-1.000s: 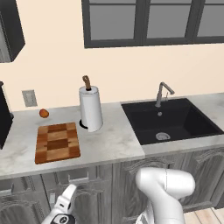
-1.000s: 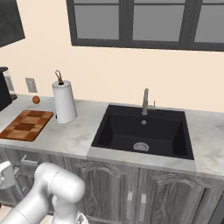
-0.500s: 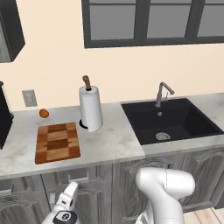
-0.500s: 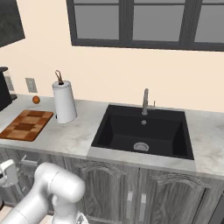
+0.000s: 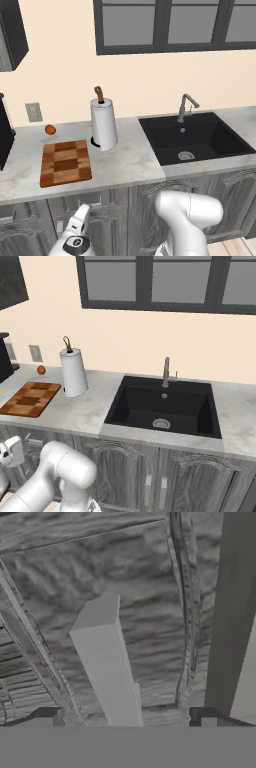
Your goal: Open the drawer on the left and place the cutting tools on the cutting board.
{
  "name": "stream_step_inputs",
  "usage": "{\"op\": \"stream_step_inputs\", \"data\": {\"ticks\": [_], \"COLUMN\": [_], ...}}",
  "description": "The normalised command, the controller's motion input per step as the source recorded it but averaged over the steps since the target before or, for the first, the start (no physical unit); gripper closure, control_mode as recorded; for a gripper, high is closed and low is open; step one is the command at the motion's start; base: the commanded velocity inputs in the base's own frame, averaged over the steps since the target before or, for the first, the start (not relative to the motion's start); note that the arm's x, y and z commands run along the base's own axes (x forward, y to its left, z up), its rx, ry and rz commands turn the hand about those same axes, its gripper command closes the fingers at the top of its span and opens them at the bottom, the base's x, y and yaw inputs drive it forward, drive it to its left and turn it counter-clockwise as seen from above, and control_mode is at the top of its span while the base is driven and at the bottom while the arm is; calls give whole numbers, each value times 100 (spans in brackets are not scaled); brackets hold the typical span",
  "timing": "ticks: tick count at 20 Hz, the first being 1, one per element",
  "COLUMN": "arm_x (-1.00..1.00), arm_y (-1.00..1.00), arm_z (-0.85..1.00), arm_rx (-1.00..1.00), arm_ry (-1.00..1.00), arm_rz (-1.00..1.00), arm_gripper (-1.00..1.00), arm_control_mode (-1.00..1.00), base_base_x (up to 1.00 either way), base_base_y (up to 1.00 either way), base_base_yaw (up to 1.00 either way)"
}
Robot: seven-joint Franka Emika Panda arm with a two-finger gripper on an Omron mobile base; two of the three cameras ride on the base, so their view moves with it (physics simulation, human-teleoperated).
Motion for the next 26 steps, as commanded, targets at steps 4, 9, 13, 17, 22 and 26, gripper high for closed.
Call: {"op": "stream_step_inputs", "data": {"ticks": [4,9,13,17,22,26], "arm_x": [31,30,27,30,15,-2], "arm_y": [0,0,0,0,0,0], "arm_z": [-14,-27,-29,-14,-3,0], "arm_rx": [0,-3,-5,-2,0,0], "arm_ry": [0,1,1,0,1,0], "arm_rz": [1,2,2,2,0,0], "arm_gripper": [-100,-100,-100,-100,100,100], "arm_control_mode": [-100,-100,-100,-100,-100,-100], "base_base_x": [0,0,0,0,0,0], "base_base_y": [0,0,0,0,0,0], "base_base_yaw": [0,0,0,0,0,0]}}
